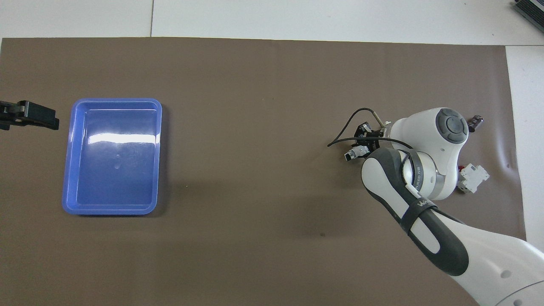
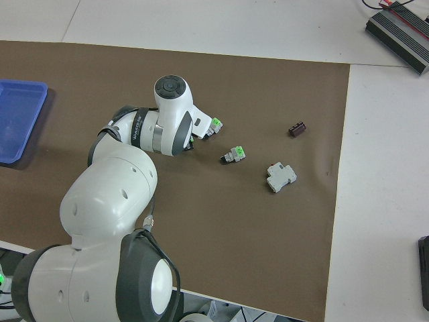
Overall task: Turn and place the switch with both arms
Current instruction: 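Lift the switch with the right gripper and carry it toward the tray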
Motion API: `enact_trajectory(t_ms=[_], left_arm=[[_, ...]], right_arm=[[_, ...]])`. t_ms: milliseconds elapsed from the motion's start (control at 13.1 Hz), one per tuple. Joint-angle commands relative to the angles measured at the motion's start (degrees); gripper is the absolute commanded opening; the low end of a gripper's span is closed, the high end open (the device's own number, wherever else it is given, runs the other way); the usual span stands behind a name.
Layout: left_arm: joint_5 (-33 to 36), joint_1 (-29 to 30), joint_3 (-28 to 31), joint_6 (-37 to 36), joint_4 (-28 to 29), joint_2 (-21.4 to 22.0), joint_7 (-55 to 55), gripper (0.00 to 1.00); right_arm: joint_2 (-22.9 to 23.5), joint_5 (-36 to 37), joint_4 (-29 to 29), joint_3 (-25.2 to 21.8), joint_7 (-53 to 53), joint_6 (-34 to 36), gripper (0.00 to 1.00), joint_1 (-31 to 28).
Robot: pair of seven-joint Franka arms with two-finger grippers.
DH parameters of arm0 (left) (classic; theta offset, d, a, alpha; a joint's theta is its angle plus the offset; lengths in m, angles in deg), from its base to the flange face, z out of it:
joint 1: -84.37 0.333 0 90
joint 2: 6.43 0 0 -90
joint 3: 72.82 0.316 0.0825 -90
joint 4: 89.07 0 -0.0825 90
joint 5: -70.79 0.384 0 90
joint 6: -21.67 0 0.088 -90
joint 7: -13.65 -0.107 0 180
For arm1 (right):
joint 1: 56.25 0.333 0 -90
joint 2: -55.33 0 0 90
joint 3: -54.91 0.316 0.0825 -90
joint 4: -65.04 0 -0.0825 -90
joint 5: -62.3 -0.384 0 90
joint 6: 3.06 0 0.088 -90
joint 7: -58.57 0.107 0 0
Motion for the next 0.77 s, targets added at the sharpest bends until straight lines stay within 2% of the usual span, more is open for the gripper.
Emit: enact_trajectory(t_ms=[0,230,383,690], left_arm=[[1.2,0.0,-0.2,0.3,2.0,1.7,0.0,1.0],[1.2,0.0,-0.2,0.3,2.0,1.7,0.0,1.0],[1.2,0.0,-0.1,0.3,2.0,1.7,0.0,1.0],[1.2,-0.3,-0.2,0.3,2.0,1.7,0.1,1.0]], right_arm=[[-1.4,-6.5,-6.0,0.2,-1.1,8.7,0.0,0.1],[-3.9,-12.7,-11.4,1.5,-0.5,17.8,0.0,0.3],[-4.4,-16.7,-16.3,3.9,4.4,22.1,0.0,0.3],[-3.8,-17.8,-27.2,12.1,23.5,22.5,0.0,0.4]])
